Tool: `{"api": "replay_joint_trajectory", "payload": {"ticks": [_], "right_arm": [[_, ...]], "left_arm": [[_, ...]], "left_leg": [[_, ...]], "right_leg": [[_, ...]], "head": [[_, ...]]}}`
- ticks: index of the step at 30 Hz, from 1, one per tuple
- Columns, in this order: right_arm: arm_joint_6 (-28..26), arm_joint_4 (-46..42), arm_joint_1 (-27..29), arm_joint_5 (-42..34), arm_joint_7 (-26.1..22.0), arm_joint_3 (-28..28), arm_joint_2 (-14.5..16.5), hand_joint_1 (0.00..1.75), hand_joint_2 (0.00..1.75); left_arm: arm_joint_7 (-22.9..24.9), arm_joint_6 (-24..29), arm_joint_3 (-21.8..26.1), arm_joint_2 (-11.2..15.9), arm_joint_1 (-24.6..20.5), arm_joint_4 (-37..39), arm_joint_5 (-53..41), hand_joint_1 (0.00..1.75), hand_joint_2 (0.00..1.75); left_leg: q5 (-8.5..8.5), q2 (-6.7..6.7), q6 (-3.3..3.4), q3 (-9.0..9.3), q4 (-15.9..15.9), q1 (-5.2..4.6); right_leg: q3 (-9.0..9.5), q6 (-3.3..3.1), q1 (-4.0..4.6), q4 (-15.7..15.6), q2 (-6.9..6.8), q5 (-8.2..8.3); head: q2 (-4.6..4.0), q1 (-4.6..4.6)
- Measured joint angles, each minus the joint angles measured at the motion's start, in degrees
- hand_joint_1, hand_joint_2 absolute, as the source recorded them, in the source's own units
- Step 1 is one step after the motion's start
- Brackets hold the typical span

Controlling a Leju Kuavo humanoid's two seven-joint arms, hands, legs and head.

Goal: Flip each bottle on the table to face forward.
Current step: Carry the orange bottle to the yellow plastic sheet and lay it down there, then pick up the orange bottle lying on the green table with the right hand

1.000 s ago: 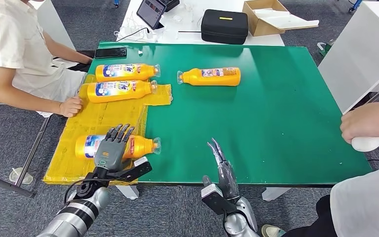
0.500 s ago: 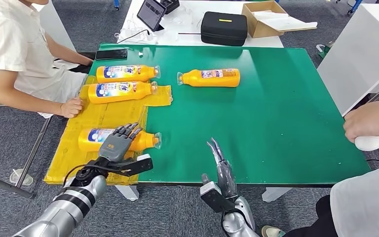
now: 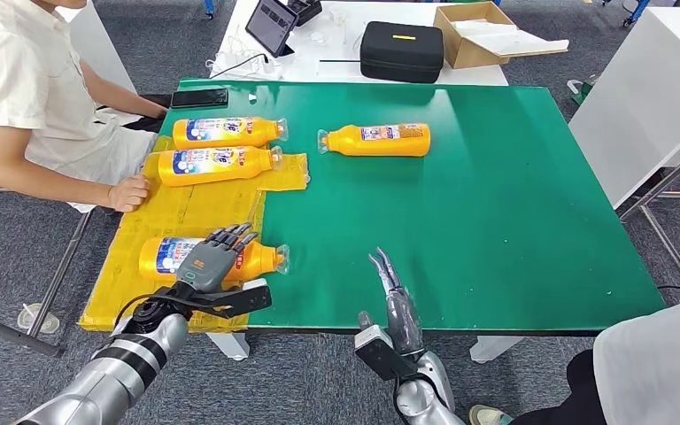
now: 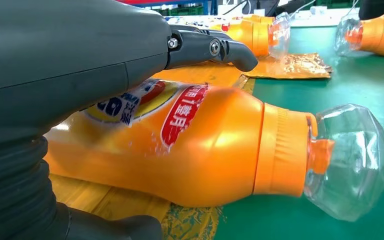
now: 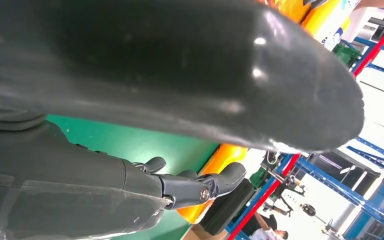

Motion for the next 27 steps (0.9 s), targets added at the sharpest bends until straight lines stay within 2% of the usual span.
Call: {"api": "replay_joint_trajectory", "payload": {"ticks": [7, 11, 13, 16, 20, 24, 27], "right_arm": [[-0.70, 0.40, -0.09, -0.26, 0.01, 0.60, -0.26, 0.00, 0.00], [-1.59, 0.40, -0.04, -0.36, 0.01, 0.84, -0.41, 0.00, 0.00], [-2.11, 0.40, 0.01, -0.28, 0.00, 0.86, -0.48, 0.00, 0.00], [-2.77, 0.38, 0.30, -0.07, 0.00, 0.84, -0.59, 0.00, 0.00], [-3.36, 0.33, 0.59, 0.24, -0.06, 0.82, -0.65, 0.00, 0.00], [-4.15, -0.31, 1.27, -0.08, -0.07, 0.77, -0.89, 0.00, 1.75], [-3.77, -1.61, 2.01, -0.86, -0.07, 0.37, -1.34, 0.00, 1.75]], "left_arm": [[-2.70, 2.10, -0.55, 0.34, 2.05, -3.05, 4.85, 0.00, 1.75], [-5.93, 2.75, 0.03, 0.55, 6.49, -9.75, 13.04, 0.00, 1.75], [-6.87, 5.03, 0.53, 0.54, 9.26, -14.19, 15.76, 0.00, 1.75], [-7.36, 9.61, 1.26, 0.44, 12.48, -20.20, 17.16, 0.00, 1.75], [-7.64, 11.97, 1.92, 0.19, 15.07, -25.49, 18.06, 0.00, 1.75], [-7.99, 13.57, 2.52, -0.75, 17.68, -30.42, 19.96, 0.00, 1.75], [-7.09, 12.76, 2.76, -2.34, 20.19, -34.69, 24.42, 0.00, 1.75]], "left_leg": [[0.00, 0.02, 0.00, -0.02, 0.00, 0.00], [0.00, 0.02, 0.00, -0.15, 0.01, 0.00], [0.00, 0.04, 0.01, -0.28, 0.01, 0.00], [0.00, 0.05, 0.01, -0.42, 0.02, -0.01], [0.00, 0.06, 0.00, -0.51, 0.02, 0.00], [0.00, 0.06, 0.00, -0.56, 0.02, 0.00], [-0.01, 0.06, 0.01, -0.59, 0.02, -0.01]], "right_leg": [[-0.04, 0.00, 0.00, 0.00, 0.01, 0.00], [-0.21, 0.01, -0.01, 0.00, 0.01, 0.00], [-0.36, 0.01, -0.01, 0.00, 0.02, 0.00], [-0.48, 0.02, -0.01, -0.01, 0.02, 0.01], [-0.59, 0.02, 0.00, -0.01, 0.02, 0.01], [-0.64, 0.02, 0.00, -0.01, 0.02, 0.01], [-0.66, 0.02, -0.02, -0.02, 0.02, 0.00]], "head": [[0.01, 0.01], [0.00, 0.01], [0.01, 0.01], [0.01, 0.02], [0.01, 0.00], [0.00, 0.01], [0.00, 0.00]]}}
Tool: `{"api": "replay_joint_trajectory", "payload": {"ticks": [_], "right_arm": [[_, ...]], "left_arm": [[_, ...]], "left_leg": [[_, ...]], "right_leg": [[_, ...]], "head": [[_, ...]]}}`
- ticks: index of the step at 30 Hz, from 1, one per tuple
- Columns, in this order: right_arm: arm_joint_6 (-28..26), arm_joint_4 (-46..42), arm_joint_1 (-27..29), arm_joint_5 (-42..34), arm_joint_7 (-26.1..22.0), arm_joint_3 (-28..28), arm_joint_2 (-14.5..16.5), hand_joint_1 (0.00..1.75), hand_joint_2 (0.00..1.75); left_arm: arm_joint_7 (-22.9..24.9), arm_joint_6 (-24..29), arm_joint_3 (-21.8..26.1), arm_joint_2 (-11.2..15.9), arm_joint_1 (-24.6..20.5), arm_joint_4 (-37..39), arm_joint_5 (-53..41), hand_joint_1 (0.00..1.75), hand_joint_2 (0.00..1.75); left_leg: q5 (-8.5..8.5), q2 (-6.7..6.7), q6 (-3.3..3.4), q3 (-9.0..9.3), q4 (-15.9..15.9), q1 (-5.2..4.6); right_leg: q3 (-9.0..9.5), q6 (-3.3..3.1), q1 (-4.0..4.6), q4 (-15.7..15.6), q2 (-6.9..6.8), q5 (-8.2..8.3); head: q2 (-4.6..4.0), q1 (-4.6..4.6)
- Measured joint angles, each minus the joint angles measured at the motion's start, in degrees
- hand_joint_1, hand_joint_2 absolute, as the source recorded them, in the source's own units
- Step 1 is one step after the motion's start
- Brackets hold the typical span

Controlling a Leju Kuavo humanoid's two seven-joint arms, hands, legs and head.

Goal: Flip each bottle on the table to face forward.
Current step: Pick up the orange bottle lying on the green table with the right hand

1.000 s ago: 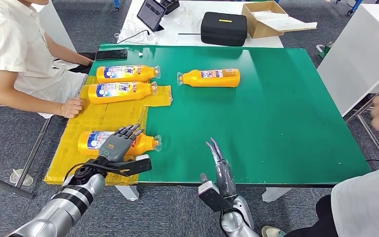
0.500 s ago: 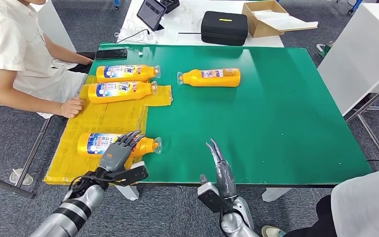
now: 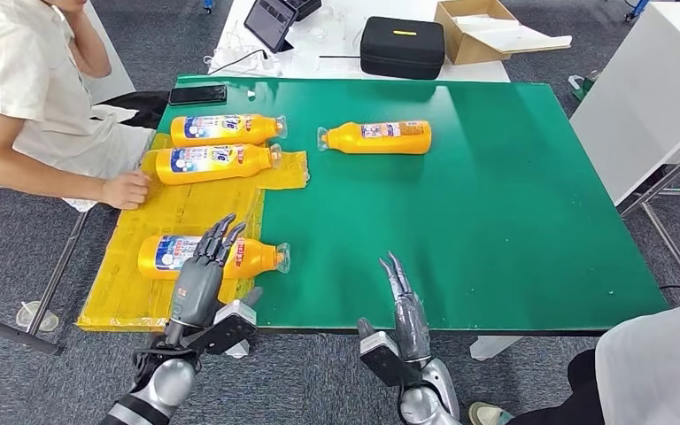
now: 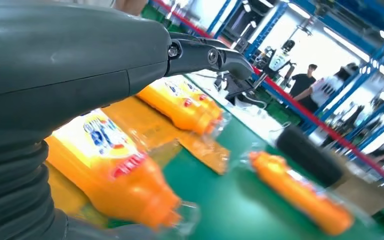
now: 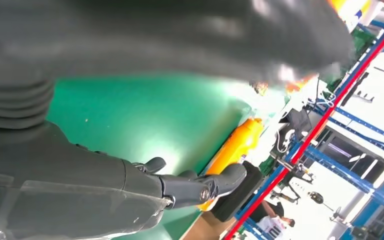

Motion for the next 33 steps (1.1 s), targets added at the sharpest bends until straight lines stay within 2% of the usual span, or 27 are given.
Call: {"api": "replay_joint_trajectory", "payload": {"ticks": [2, 5, 7, 9, 12, 14, 16, 17, 20, 21, 26, 30, 33], "right_arm": [[-1.03, -0.86, 0.57, 2.58, 0.12, -0.86, -0.44, 0.00, 1.75], [-4.15, -1.91, 1.38, 10.92, 2.07, -3.28, -1.51, 0.00, 1.75], [-3.71, -2.50, 1.71, 13.16, 2.90, -5.39, -2.31, 0.00, 1.75], [2.18, -3.80, 2.10, 8.13, 1.93, -7.98, -2.78, 0.00, 1.75], [15.74, -7.59, 2.86, -3.67, 0.37, -12.60, -2.83, 0.00, 1.75], [19.42, -9.91, 3.19, -5.89, 0.09, -15.13, -2.76, 0.00, 1.75], [20.70, -11.64, 3.49, -6.53, 0.02, -16.94, -2.53, 0.00, 1.75], [21.01, -12.32, 3.64, -6.74, 0.00, -17.60, -2.37, 0.00, 1.31], [21.13, -14.33, 4.26, -8.11, -0.02, -18.76, -1.75, 0.00, 0.00], [21.01, -15.26, 4.60, -8.96, -0.04, -18.87, -1.45, 0.00, 0.00], [17.61, -19.27, 6.49, -8.87, 0.64, -17.16, 0.20, 0.00, 0.00], [11.44, -20.58, 7.21, -3.41, 6.68, -14.91, 1.69, 0.00, 1.75], [8.99, -20.89, 7.22, -0.49, 9.01, -13.15, 1.93, 0.00, 1.75]], "left_arm": [[2.49, -3.45, 0.27, -1.77, 1.71, -2.69, 5.61, 0.00, 1.75], [7.20, -10.07, 0.54, -5.02, 4.28, -5.70, 16.11, 0.00, 1.75], [9.08, -11.68, 0.21, -6.74, 5.54, -6.36, 21.00, 0.00, 1.75], [10.09, -11.78, -0.34, -7.76, 6.29, -6.49, 24.54, 0.00, 1.75], [10.51, -11.80, -1.43, -8.45, 6.87, -6.46, 29.04, 0.00, 1.75], [10.37, -11.88, -2.08, -8.67, 7.15, -6.45, 31.27, 0.00, 1.75], [10.15, -12.04, -2.43, -8.83, 7.37, -6.45, 32.87, 0.00, 1.75], [10.07, -12.11, -2.57, -8.86, 7.44, -6.45, 33.39, 0.00, 1.31], [10.09, -12.17, -2.81, -9.01, 7.50, -6.45, 35.46, 0.00, 1.31], [10.13, -11.98, -2.83, -9.10, 7.51, -6.46, 36.56, 0.00, 1.75], [10.44, -10.13, -3.16, -9.43, 7.55, -7.03, 41.06, 0.00, 1.75], [12.14, -11.15, -3.26, -9.34, 8.07, -7.86, 43.07, 0.00, 1.75], [11.50, -12.65, -3.28, -9.18, 8.54, -8.37, 43.37, 0.00, 1.75]], "left_leg": [[-0.02, -0.02, 0.02, -0.03, 0.01, -0.02], [-0.05, -0.03, 0.06, -0.06, 0.01, -0.06], [-0.05, -0.04, 0.07, -0.08, 0.01, -0.08], [-0.06, -0.04, 0.07, -0.09, 0.02, -0.08], [-0.05, -0.03, 0.07, -0.08, 0.02, -0.05], [-0.05, -0.02, 0.06, -0.08, 0.02, -0.02], [-0.04, -0.01, 0.06, -0.08, 0.01, -0.01], [-0.04, 0.00, 0.05, -0.08, 0.01, 0.00], [-0.04, 0.00, 0.05, -0.08, 0.01, 0.00], [-0.04, -0.01, 0.05, -0.09, 0.01, -0.01], [-0.05, 0.00, 0.05, -0.10, 0.01, -0.01], [-0.05, 0.00, 0.05, -0.09, 0.01, 0.00], [-0.04, -0.01, 0.05, -0.09, 0.01, 0.00]], "right_leg": [[-0.01, 0.01, -0.02, -0.01, -0.01, 0.00], [-0.02, 0.03, -0.06, -0.02, -0.01, 0.00], [-0.03, 0.05, -0.07, -0.02, -0.01, 0.01], [-0.04, 0.05, -0.07, -0.02, -0.01, 0.02], [-0.04, 0.05, -0.04, -0.02, -0.01, 0.02], [-0.04, 0.05, -0.01, -0.01, -0.01, 0.02], [-0.04, 0.05, 0.00, 0.00, 0.00, 0.02], [-0.05, 0.04, 0.01, 0.00, 0.00, 0.02], [-0.05, 0.04, 0.00, 0.00, 0.00, 0.01], [-0.05, 0.04, 0.00, 0.00, 0.00, 0.01], [-0.05, 0.03, 0.00, 0.00, 0.00, 0.00], [-0.06, 0.03, 0.00, 0.00, 0.00, 0.00], [-0.06, 0.03, 0.00, 0.00, 0.00, 0.00]], "head": [[0.01, 0.01], [0.01, 0.02], [0.01, 0.01], [0.00, 0.00], [0.01, 0.00], [0.01, -0.01], [0.01, -0.02], [0.01, -0.01], [0.00, -0.01], [0.00, -0.01], [0.00, -0.01], [0.01, 0.00], [0.01, -0.01]]}}
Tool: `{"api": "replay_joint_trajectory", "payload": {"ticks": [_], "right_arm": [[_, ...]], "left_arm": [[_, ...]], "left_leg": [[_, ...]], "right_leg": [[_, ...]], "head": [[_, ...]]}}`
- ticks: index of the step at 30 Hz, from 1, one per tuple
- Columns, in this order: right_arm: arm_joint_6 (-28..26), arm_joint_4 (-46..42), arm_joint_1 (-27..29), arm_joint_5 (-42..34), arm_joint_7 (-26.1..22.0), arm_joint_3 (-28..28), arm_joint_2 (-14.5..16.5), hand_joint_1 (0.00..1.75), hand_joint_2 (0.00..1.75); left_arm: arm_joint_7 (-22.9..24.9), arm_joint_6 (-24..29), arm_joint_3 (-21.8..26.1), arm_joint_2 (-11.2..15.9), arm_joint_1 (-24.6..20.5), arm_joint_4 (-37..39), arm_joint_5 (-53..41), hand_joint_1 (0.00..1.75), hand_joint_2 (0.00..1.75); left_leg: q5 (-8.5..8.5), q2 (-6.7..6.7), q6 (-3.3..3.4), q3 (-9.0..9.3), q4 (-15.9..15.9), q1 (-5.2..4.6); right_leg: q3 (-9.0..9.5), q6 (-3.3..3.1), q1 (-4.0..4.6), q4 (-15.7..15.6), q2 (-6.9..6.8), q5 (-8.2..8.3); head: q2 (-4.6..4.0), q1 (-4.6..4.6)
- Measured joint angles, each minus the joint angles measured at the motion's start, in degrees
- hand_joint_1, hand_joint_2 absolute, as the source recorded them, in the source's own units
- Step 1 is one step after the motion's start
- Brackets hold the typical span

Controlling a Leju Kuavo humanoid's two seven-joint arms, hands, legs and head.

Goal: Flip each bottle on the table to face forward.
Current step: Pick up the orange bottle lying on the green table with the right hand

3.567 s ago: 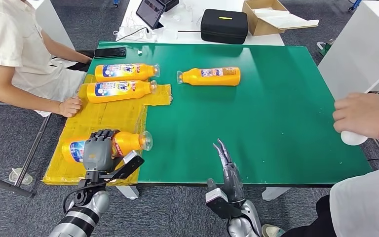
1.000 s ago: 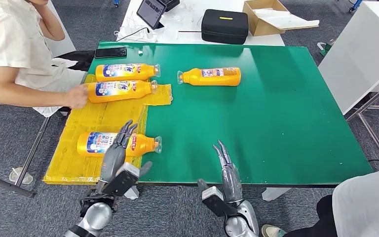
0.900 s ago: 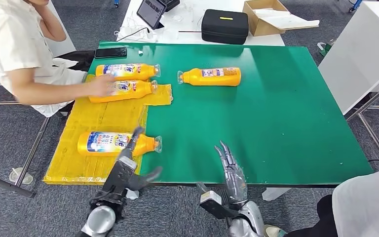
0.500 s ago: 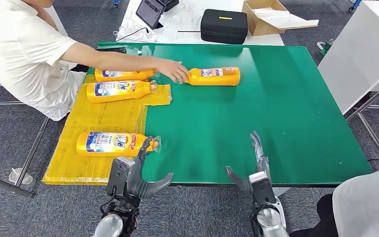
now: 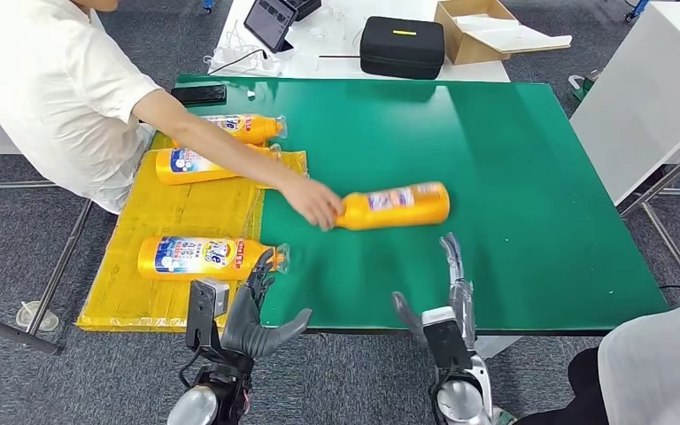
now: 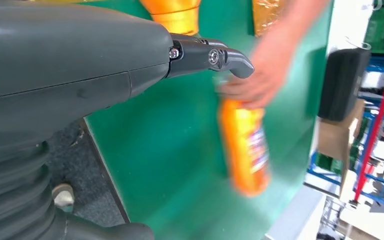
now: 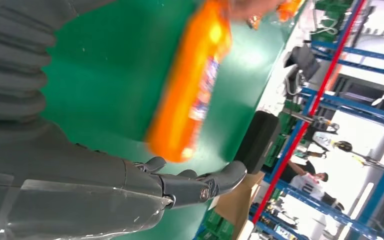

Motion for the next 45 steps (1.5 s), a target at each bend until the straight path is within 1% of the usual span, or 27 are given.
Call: {"api": "replay_joint_trajectory", "payload": {"ticks": [4, 7, 9, 12, 14, 18, 20, 22, 25, 29, 32, 37, 45], "right_arm": [[-3.06, -0.03, -0.42, 3.87, 1.44, 1.19, -0.01, 0.00, 1.75], [-6.94, 0.02, -1.45, 10.26, 1.89, 1.82, -0.83, 0.00, 1.75], [-10.75, 0.19, -2.08, 16.41, 2.88, 1.91, -1.49, 0.00, 1.75], [-14.38, 0.82, -2.78, 29.61, 5.73, 1.69, -2.58, 0.00, 1.75], [-14.77, 1.26, -3.00, 35.71, 6.94, 1.37, -3.20, 0.00, 1.75], [-14.83, 2.14, -3.51, 40.31, 8.42, 1.01, -4.05, 0.00, 1.75], [-14.88, 3.59, -4.47, 45.05, 10.65, 0.87, -4.78, 0.00, 1.75], [-14.88, 6.83, -6.69, 48.26, 13.70, 1.21, -5.81, 0.00, 1.75], [-14.87, 12.44, -10.78, 48.27, 16.73, 2.01, -7.24, 0.00, 1.75], [-14.29, 18.21, -14.83, 46.85, 17.34, 3.24, -8.26, 0.00, 1.75], [-12.64, 22.05, -17.30, 45.15, 17.56, 4.33, -8.39, 0.00, 1.75], [-10.25, 27.68, -20.43, 43.37, 18.46, 5.74, -8.39, 0.00, 1.75], [-9.39, 34.84, -23.72, 42.27, 19.15, 6.98, -8.38, 0.00, 1.75]], "left_arm": [[-1.23, -1.07, 0.02, 0.02, 0.30, -0.53, 0.04, 0.00, 1.75], [-3.00, -0.24, 0.04, -0.05, 0.26, -0.64, -0.79, 0.00, 1.75], [-3.79, 0.13, 0.08, -0.15, 0.20, -0.64, -1.21, 0.00, 1.75], [-3.58, -0.46, 0.10, -0.27, 0.01, -0.62, -1.36, 0.00, 1.75], [-3.35, -0.92, 0.09, -0.39, -0.12, -0.61, -1.45, 0.00, 1.75], [-3.14, -1.25, 0.03, -0.49, -0.29, -0.57, -2.09, 0.00, 1.75], [-2.85, -1.78, -0.15, -0.54, -0.65, -0.42, -3.11, 0.00, 1.75], [-2.30, -2.80, -0.32, -0.73, -1.28, -0.15, -3.91, 0.00, 1.75], [-1.60, -3.98, -0.35, -1.13, -2.09, 0.24, -4.15, 0.00, 1.75], [-1.15, -4.74, -0.43, -1.40, -2.71, 0.77, -4.22, 0.00, 1.75], [-0.62, -5.14, -0.75, -1.44, -3.17, 1.04, -4.56, 0.00, 1.75], [0.81, -5.50, -1.38, -1.44, -3.83, 1.54, -5.73, 0.00, 1.75], [2.73, -5.92, -1.83, -1.44, -4.66, 2.63, -6.57, 0.00, 1.75]], "left_leg": [[0.01, 0.00, 0.00, -0.01, 0.00, -0.01], [0.01, 0.00, 0.01, 0.00, 0.00, -0.01], [0.02, -0.02, 0.02, -0.01, 0.00, -0.01], [0.02, 0.00, 0.02, 0.00, 0.00, -0.01], [0.02, 0.00, 0.02, 0.00, 0.00, -0.01], [0.01, 0.01, 0.02, 0.00, 0.00, -0.01], [0.01, 0.01, 0.02, -0.01, 0.00, -0.01], [0.02, 0.02, 0.03, -0.02, 0.00, -0.01], [0.10, 0.00, 0.11, -0.02, 0.00, -0.03], [0.12, 0.02, 0.12, -0.02, 0.01, -0.04], [0.12, 0.01, 0.12, -0.02, 0.01, -0.03], [0.12, 0.01, 0.11, -0.04, 0.01, -0.02], [0.12, -0.01, 0.12, -0.06, 0.01, -0.04]], "right_leg": [[0.00, 0.01, -0.01, 0.00, 0.00, 0.01], [0.00, 0.02, -0.02, 0.00, 0.00, 0.01], [0.01, 0.02, -0.02, -0.01, -0.01, 0.01], [0.01, 0.02, -0.01, -0.01, 0.00, 0.02], [0.00, 0.02, -0.01, -0.01, 0.00, 0.02], [0.00, 0.02, -0.01, 0.00, 0.00, 0.02], [0.00, 0.02, -0.01, 0.00, 0.00, 0.02], [0.00, 0.03, -0.02, 0.00, 0.01, 0.04], [0.01, 0.09, -0.04, -0.01, 0.00, 0.09], [0.01, 0.13, -0.03, 0.00, 0.00, 0.13], [0.00, 0.12, -0.02, 0.00, 0.00, 0.13], [-0.01, 0.12, -0.01, 0.01, 0.00, 0.12], [-0.01, 0.13, -0.03, 0.00, 0.00, 0.12]], "head": [[0.00, 0.01], [0.00, 0.01], [-0.01, 0.01], [0.00, 0.01], [-0.01, 0.01], [-0.01, -0.01], [-0.01, 0.00], [-0.01, 0.01], [-0.01, 0.03], [-0.01, 0.02], [-0.01, 0.01], [0.00, -0.01], [-0.01, 0.01]]}}
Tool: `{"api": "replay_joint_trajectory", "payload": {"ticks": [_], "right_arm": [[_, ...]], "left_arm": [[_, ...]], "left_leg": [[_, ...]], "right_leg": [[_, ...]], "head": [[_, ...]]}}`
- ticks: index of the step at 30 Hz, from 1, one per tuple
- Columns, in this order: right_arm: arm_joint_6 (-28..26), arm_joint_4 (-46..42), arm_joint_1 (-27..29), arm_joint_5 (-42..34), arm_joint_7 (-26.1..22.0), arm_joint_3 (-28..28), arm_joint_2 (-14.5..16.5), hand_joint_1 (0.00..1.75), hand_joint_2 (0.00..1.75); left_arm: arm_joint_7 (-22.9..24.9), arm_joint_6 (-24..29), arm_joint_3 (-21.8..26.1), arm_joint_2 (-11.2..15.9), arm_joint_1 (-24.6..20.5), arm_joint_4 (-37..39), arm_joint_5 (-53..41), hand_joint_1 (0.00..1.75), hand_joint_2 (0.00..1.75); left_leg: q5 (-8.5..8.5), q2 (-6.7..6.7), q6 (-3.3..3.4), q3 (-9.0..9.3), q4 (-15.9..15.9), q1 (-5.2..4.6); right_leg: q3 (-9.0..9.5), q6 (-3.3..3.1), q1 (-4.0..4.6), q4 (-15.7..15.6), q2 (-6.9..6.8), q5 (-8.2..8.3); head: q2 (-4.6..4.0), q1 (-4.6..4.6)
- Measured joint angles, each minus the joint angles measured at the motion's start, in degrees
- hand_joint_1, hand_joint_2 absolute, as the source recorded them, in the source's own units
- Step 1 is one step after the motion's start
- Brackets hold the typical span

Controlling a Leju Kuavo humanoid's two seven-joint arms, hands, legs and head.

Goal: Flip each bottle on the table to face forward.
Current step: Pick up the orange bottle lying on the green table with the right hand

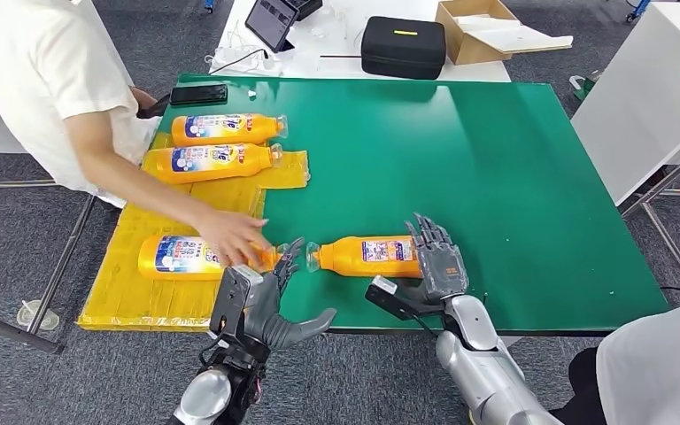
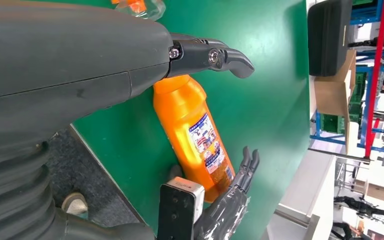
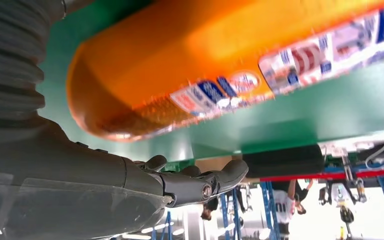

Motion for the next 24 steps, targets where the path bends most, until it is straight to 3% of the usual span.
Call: {"api": "replay_joint_trajectory", "payload": {"ticks": [7, 14, 24], "right_arm": [[2.91, 3.29, -1.67, -0.22, 1.38, 0.63, 0.01, 0.00, 1.75], [7.38, 6.97, -5.23, 3.76, 7.94, 2.35, -0.10, 0.00, 1.75], [7.82, 8.69, -6.61, 4.16, 8.50, 3.39, -0.14, 0.00, 1.75]], "left_arm": [[3.45, -0.73, -0.02, 0.00, -0.31, 1.13, 1.21, 0.00, 1.75], [4.89, -1.37, -0.25, -0.04, -0.40, 1.39, 1.32, 0.00, 1.75], [5.01, -1.40, -0.76, -0.04, -0.39, 1.39, 1.31, 0.00, 1.75]], "left_leg": [[0.00, 0.02, 0.00, 0.01, 0.00, 0.01], [0.00, 0.08, -0.01, 0.19, 0.00, 0.01], [0.09, 0.06, -0.02, 0.22, 0.00, 0.00]], "right_leg": [[-0.01, 0.00, 0.01, 0.00, 0.01, 0.00], [0.09, -0.02, 0.01, -0.02, 0.03, 0.01], [0.13, -0.09, 0.01, -0.02, 0.03, 0.16]], "head": [[0.00, -0.01], [0.00, -0.01], [0.00, -0.02]]}}
